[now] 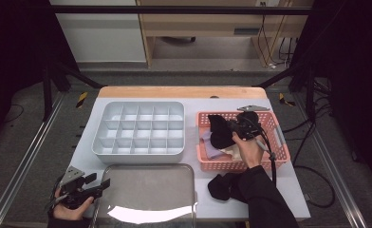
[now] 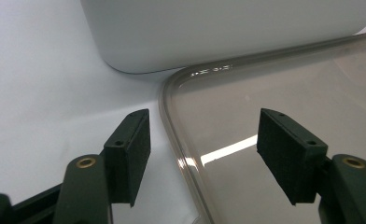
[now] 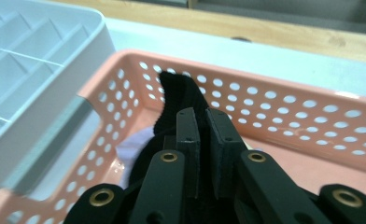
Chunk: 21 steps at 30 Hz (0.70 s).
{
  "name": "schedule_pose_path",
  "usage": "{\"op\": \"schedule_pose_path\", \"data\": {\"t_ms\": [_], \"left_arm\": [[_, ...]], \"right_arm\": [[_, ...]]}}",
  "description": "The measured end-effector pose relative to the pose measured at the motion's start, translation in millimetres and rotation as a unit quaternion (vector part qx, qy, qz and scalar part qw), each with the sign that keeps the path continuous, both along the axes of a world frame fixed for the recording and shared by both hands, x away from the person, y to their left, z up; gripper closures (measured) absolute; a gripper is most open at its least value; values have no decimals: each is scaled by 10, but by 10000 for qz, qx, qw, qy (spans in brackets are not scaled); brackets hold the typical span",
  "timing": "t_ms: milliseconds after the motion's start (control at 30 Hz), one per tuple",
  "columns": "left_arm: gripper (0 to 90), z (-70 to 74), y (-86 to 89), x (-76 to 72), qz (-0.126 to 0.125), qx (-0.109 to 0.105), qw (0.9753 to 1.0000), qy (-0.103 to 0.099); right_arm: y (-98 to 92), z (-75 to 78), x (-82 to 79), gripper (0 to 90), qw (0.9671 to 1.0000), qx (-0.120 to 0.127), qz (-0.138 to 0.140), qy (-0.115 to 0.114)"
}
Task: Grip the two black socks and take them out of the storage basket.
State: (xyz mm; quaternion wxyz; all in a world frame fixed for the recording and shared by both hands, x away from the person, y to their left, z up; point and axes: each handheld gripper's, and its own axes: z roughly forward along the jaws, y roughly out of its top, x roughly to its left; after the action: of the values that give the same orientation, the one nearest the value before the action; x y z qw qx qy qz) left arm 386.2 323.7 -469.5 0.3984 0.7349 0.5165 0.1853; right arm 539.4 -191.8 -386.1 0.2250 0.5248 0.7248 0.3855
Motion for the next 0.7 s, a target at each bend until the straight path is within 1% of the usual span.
{"op": "schedule_pose_path", "data": {"t_ms": [100,300,467,667,700], "left_arm": [[343,-1,-3,1,-2,9,10000,4],[343,-2,-8,3,14,-6,10000,-1],[343,-1,-5,3,9,-7,10000,-6],[343,0,-5,4,9,-10,10000,-8],[343,0,-5,4,10,-11,10000,-8]], "right_arm": [[-46,99,-91,842,9999,84,34,-129],[-94,287,-230,844,9992,125,99,-355],[-81,455,-347,845,9981,100,215,-569],[-40,585,-493,845,9962,132,390,-765],[-29,616,-538,845,9956,147,450,-815]]}}
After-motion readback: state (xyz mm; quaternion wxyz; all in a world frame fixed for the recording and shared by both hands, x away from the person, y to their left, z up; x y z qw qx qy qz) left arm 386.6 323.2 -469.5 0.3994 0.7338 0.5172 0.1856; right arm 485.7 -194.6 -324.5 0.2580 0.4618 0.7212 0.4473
